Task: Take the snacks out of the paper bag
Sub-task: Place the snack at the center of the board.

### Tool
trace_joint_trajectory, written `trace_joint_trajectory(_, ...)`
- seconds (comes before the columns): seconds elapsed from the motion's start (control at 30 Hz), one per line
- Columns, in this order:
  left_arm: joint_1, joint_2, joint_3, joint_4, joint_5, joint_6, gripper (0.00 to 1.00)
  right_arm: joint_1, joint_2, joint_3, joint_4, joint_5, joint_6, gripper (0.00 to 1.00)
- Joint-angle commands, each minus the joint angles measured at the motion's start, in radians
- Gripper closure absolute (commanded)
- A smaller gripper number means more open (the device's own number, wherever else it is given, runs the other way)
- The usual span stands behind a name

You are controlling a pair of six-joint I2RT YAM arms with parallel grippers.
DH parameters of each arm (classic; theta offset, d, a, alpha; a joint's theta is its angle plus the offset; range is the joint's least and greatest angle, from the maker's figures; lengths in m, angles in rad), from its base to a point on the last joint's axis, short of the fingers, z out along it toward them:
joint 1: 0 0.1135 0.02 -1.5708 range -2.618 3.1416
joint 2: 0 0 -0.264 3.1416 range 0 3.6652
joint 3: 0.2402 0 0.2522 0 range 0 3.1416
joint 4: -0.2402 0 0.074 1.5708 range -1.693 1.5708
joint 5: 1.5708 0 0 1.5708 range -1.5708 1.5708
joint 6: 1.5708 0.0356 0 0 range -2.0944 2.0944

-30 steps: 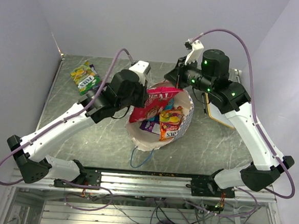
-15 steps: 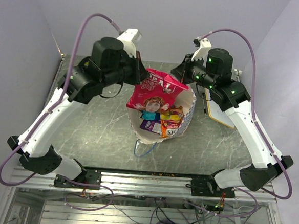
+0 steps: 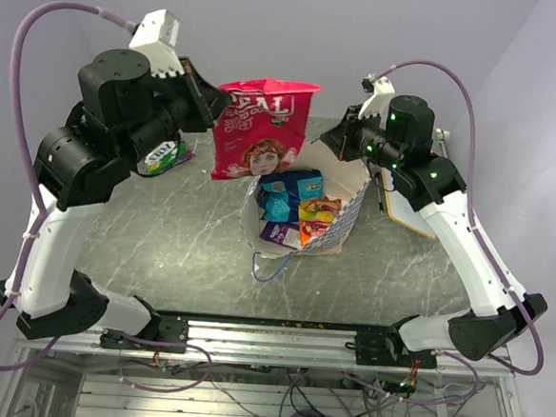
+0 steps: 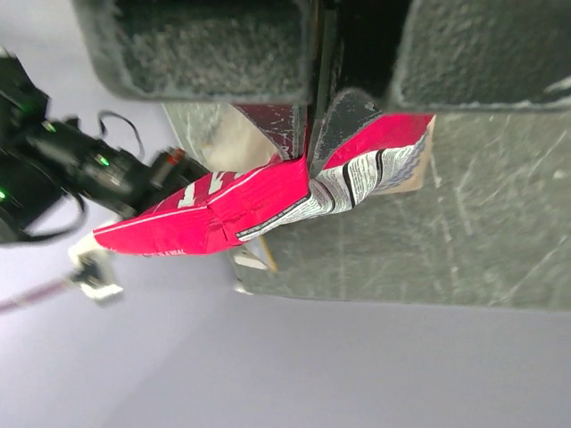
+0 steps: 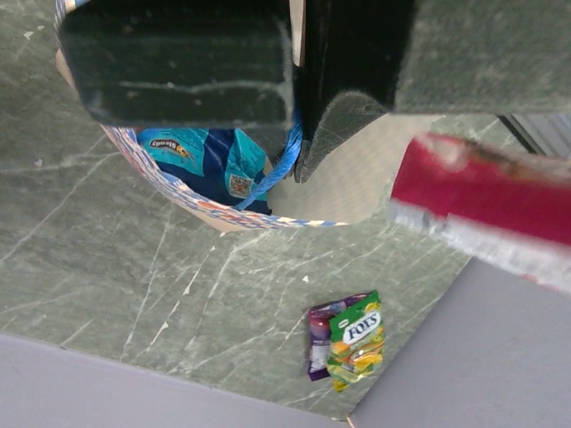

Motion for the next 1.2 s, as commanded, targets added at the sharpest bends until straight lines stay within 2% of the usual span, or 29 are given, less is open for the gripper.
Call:
trace_joint_trajectory(0.0,0.008,-0.065,-0.083,-0.002,-0.334,-0.144,0.93,-0.003,-0.055,0.049,-0.003,-0.069,-0.01,1.0)
trace_joint_trajectory(0.17,0.015,-0.095,-0.163,-0.058,-0.478,-0.224,0.93,-0.003,-0.084,0.019,0.062,-0.12,0.012,1.0)
trace_joint_trajectory(0.37,0.024,-0.099,-0.198,-0.195,-0.61,-0.307,0.93,-0.003,-0.094,0.047,0.037,-0.103,-0.027,1.0)
trace_joint_trajectory(0.6,0.038,-0.194,-0.531,-0.093,-0.496,-0.442,0.93,-0.003,-0.126,0.009,0.052,-0.123,-0.018,1.0)
trace_joint_trajectory(0.77,0.115,-0.207,-0.721,0.049,-0.327,-0.484,0.93,-0.003,-0.126,0.032,0.037,-0.111,-0.04,1.0)
trace_joint_trajectory(0.9,0.229,-0.193,-0.839,0.072,-0.233,-0.453,0.93,-0.003,-0.128,0.023,0.041,-0.121,-0.035,1.0)
trace_joint_trajectory(0.93,0.271,-0.205,-0.914,0.072,-0.202,-0.453,0.93,-0.003,-0.13,0.019,0.043,-0.124,-0.031,1.0)
trace_joint_trajectory(1.07,0.557,-0.314,-1.2,0.185,0.103,-0.42,0.93,-0.003,-0.127,0.026,0.04,-0.129,-0.03,1.0)
trace_joint_trajectory(1.17,0.701,-0.363,-1.297,0.192,0.083,-0.294,0.93,-0.003,-0.132,0.023,0.037,-0.114,-0.034,1.0)
